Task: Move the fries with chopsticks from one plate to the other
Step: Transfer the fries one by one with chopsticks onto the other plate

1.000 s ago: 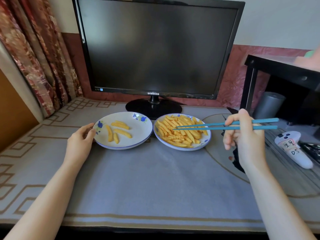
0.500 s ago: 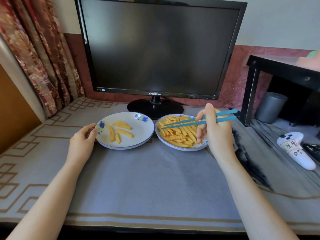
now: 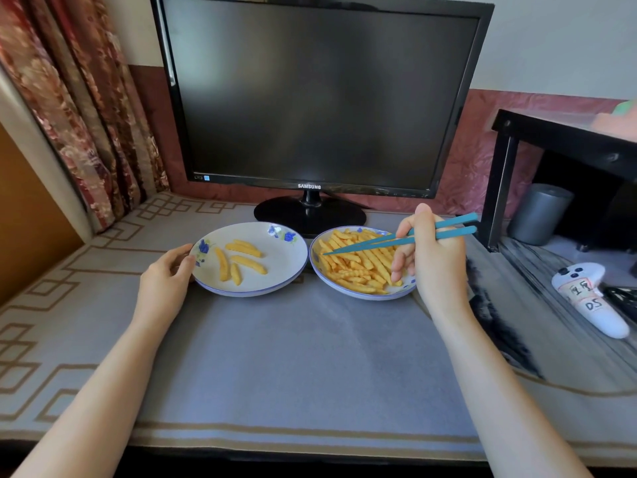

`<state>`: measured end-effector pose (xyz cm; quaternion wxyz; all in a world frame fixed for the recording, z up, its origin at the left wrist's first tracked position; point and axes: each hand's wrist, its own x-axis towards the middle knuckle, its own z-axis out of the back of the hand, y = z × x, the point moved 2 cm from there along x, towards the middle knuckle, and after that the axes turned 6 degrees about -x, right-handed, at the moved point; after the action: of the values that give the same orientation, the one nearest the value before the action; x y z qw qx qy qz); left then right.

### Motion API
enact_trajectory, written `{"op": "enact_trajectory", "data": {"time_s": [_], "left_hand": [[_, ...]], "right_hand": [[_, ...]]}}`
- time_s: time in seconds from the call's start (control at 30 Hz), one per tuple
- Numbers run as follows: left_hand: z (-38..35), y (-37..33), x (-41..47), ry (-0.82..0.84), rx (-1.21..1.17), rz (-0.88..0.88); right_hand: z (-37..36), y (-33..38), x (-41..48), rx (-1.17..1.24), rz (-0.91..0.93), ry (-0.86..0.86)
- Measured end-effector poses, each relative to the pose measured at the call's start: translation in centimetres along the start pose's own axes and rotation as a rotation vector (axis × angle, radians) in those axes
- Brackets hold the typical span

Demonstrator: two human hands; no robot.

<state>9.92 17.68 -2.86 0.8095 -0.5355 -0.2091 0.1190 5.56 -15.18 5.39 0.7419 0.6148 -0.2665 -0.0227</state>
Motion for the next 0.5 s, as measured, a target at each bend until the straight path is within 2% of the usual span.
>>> {"op": "enact_trajectory", "data": {"time_s": [0.2,0.5], "left_hand": [[0.1,0.2,0.1,0.005,0.011,-0.009],[0.0,0.1,0.1,0.005,0.003,-0.015]], "right_hand": [[-0.9,-0.7,0.1,-0.003,-0.058,0.005],[0.8,-1.1,0.3,0.156,-0.077,-0.142]]}}
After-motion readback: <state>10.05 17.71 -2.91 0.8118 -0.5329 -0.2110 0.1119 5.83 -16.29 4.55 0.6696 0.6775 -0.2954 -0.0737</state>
